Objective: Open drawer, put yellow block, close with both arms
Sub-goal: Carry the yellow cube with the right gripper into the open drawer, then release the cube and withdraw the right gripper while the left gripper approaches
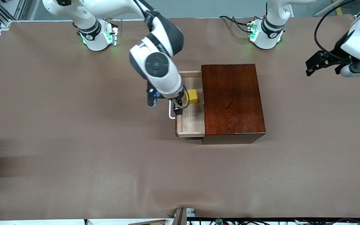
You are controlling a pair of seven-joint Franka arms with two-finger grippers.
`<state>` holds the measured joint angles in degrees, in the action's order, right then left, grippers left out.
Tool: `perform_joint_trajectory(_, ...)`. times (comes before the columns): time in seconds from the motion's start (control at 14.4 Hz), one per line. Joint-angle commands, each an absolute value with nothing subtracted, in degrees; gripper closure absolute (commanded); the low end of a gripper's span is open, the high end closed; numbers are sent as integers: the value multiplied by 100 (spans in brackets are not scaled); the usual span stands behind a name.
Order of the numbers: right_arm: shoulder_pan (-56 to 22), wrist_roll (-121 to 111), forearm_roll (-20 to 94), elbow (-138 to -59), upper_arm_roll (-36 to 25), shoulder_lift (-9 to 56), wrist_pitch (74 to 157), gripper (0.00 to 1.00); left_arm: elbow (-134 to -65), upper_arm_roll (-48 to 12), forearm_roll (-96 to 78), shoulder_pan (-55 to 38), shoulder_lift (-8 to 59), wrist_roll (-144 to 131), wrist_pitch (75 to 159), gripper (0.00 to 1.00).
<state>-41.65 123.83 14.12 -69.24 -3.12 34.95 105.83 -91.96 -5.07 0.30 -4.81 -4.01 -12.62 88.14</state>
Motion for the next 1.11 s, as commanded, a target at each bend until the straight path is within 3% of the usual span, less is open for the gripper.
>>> perform_joint_trajectory(0.0, -3859, 12026, 1345, -6575, -211, 3420, 10275, 0, -9071, -851, -132, -580, -168, -1834, 8876, 0)
perform_joint_trajectory(0.42, -3051, 10172, 1362, -6548, -193, 2840, 9362, 0, -8438, -2274, -79, -702, 974, -3881, 8964, 0)
perform_joint_trajectory(0.83, -2366, 8459, 1362, -6548, -202, 2400, 8782, 0, -7446, -2285, -62, -2134, 2371, -7236, 10368, 0)
perform_joint_trajectory(1.04, -1848, 7395, 1362, -6522, -211, 2180, 8290, 0, -7260, -1944, 166, -2976, 2882, -8539, 11195, 0)
